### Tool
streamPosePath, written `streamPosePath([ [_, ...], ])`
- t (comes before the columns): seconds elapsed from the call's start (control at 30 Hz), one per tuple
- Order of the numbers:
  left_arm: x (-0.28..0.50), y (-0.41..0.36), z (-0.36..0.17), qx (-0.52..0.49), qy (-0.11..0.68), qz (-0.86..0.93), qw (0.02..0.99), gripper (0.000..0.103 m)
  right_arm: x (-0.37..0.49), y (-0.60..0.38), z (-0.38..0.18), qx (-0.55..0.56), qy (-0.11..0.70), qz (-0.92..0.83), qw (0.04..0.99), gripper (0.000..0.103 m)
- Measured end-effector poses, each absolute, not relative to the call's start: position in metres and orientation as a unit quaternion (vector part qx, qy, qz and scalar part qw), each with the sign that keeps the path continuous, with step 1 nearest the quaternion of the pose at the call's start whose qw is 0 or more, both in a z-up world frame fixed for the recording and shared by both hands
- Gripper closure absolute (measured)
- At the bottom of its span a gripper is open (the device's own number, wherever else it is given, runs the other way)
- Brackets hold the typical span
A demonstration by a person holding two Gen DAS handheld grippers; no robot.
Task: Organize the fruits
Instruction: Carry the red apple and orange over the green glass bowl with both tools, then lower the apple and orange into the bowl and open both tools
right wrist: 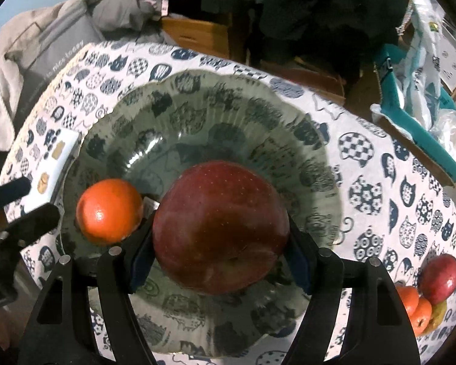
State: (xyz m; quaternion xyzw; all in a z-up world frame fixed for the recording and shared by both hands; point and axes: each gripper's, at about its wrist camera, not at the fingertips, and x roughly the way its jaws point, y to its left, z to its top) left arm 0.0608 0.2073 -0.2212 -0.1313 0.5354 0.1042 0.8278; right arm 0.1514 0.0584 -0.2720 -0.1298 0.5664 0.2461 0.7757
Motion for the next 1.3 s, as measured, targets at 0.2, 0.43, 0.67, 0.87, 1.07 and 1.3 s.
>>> streamPosePath([
  [0.2, 0.054, 0.214, -0.222, -0.131, 0.537, 0.113, 0.826, 0.031, 0.148, 0.072, -0.283, -0.145, 0.576, 0.249, 0.765, 0.029],
  [0.43, 0.05, 0.22, -0.22, -0.14, 0.534, 0.118, 0.826, 0.031, 0.146, 0.074, -0.297, -0.158, 0.593, 0.246, 0.75, 0.028],
  [0.67, 0.049, 0.218, -0.214, -0.138, 0.528, 0.115, 0.83, 0.031, 0.146, 0.075, -0.296, -0.161, 0.595, 0.245, 0.748, 0.028],
  [0.87, 0.047, 0.219, -0.207, -0.142, 0.521, 0.115, 0.834, 0.031, 0.145, 0.073, -0.289, -0.153, 0.589, 0.25, 0.753, 0.026],
  [1.07, 0.044, 0.218, -0.196, -0.143, 0.511, 0.112, 0.84, 0.031, 0.144, 0.07, -0.257, -0.133, 0.559, 0.259, 0.776, 0.02],
  [1.3, 0.039, 0.213, -0.176, -0.143, 0.492, 0.108, 0.852, 0.031, 0.141, 0.056, -0.221, -0.116, 0.528, 0.244, 0.805, 0.02],
])
